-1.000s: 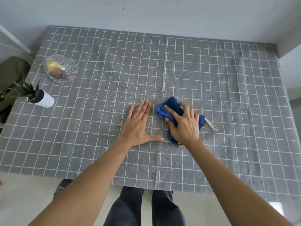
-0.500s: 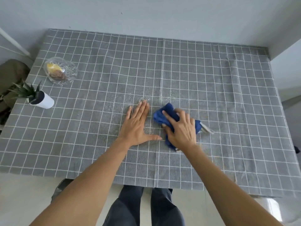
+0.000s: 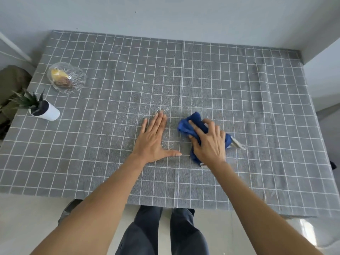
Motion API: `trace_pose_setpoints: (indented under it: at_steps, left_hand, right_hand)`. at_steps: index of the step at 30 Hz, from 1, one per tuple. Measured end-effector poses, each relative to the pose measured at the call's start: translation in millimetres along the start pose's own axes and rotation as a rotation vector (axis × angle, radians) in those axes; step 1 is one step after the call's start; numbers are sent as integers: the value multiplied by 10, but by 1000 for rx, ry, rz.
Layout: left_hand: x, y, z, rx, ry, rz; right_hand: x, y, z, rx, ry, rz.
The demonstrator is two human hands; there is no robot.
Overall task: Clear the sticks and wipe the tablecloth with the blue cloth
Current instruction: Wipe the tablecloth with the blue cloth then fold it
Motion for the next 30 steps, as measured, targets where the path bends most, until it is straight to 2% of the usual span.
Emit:
trace_pose_setpoints:
  at_steps: [3, 6, 16, 18, 21, 23, 26, 30]
  left_hand:
    - [-4, 5, -1, 1, -8, 9]
    - [-4, 7, -4, 0, 2, 9]
    - [-17, 7, -15, -4, -4, 1]
    - [-19, 6, -13, -3, -5, 0]
    - [-4, 6, -6, 9, -7, -9]
    - [2, 4, -5, 17, -7, -10]
    - [3, 6, -1, 19, -14, -13]
    - [-3, 1, -9, 10, -13, -12]
  right_hand:
    - [-16, 141, -160, 88, 7, 3]
    - [-48, 136, -112, 84, -3, -4]
    - [-55, 39, 352, -262, -55, -29]
    - [6, 68, 232, -198, -73, 16]
    - [14, 205, -67, 57, -52, 46]
    - [-23, 274, -146, 130, -53, 34]
    - [-53, 249, -46, 91, -74, 19]
    - [-70, 174, 265, -98, -71, 21]
Point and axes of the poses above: each hand's wrist, its own y-axis away from the middle knuckle, its own x-axis out of the back of the hand, z = x × y, the point moved 3 cm from there along -y, towards the middle knuckle, and after that the axes turned 15 degrees about y, right-handed, at the moved point
